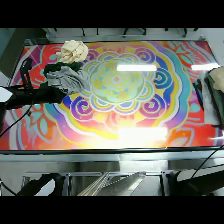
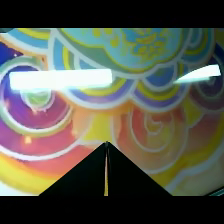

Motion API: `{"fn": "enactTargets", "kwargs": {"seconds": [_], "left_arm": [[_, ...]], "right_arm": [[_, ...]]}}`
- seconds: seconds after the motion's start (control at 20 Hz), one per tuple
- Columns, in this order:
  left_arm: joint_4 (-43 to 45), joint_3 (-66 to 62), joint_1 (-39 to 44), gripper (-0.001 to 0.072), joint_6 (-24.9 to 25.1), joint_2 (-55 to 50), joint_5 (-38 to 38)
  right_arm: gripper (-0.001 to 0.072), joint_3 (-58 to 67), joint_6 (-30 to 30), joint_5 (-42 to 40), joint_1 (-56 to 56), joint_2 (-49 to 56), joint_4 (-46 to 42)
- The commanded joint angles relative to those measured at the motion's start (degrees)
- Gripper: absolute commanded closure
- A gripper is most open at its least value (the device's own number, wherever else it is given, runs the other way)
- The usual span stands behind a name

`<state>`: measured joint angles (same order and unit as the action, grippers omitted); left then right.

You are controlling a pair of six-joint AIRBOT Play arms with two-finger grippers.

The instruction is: Fold the shirts.

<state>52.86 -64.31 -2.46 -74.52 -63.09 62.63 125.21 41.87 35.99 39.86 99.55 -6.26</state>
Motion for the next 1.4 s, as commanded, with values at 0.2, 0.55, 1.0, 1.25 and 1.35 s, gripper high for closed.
{"fn": "enactTargets", "kwargs": {"seconds": [0.2, 0.55, 1.0, 1.25, 1.35], "left_arm": [[-0.1, 0.0, 4.5, 0.0691, -0.1, -1.9, -4.9], [0.1, 0.0, 4.4, 0.0691, 0.0, -0.8, -7.3], [0.1, 0.0, 4.4, 0.0691, 2.9, -0.8, -8.3], [0.1, 0.0, 4.4, 0.069, 3.4, -0.8, -13.4], [0.1, 0.0, 4.4, 0.0691, 3.7, -0.9, -14.8]], "right_arm": [[0.0693, -2.1, -2.0, 6.0, 6.2, 0.7, 2.4], [0.0692, -2.1, -1.7, 6.1, 6.1, 0.3, 3.1], [0.0688, -8.5, 14.6, 21.2, 14.2, -4.0, -12.0], [0.0688, -8.5, 32.0, 33.7, 19.7, -8.4, -36.0], [0.0688, -8.5, 37.6, 39.2, 20.3, -10.1, -44.7]]}}
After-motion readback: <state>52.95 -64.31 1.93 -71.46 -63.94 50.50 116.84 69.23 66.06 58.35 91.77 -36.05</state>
